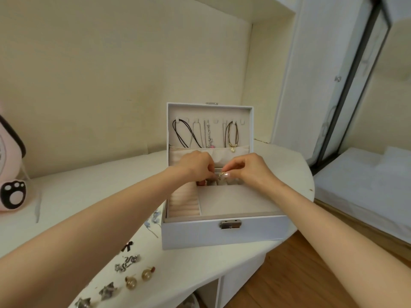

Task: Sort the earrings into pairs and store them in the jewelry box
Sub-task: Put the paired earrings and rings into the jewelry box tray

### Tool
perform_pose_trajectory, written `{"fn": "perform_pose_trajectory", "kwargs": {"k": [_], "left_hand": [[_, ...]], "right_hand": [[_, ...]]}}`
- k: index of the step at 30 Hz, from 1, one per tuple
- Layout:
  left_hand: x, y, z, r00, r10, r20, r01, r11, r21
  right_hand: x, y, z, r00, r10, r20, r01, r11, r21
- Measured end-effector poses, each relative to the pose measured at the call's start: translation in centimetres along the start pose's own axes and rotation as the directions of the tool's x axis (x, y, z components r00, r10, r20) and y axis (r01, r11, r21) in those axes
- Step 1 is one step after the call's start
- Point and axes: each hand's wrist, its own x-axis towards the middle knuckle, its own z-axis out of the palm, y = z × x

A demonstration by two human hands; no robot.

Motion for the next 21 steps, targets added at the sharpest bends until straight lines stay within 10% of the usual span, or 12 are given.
{"fn": "perform_pose_trajectory", "kwargs": {"k": [21], "left_hand": [[-1.0,-0.6,-0.7,0.975,0.082,-0.206,-0.089,0.996,-0.022]], "right_hand": [[1.1,0.0,1.8,0.991,-0.03,0.128,0.06,0.971,-0.233]]}}
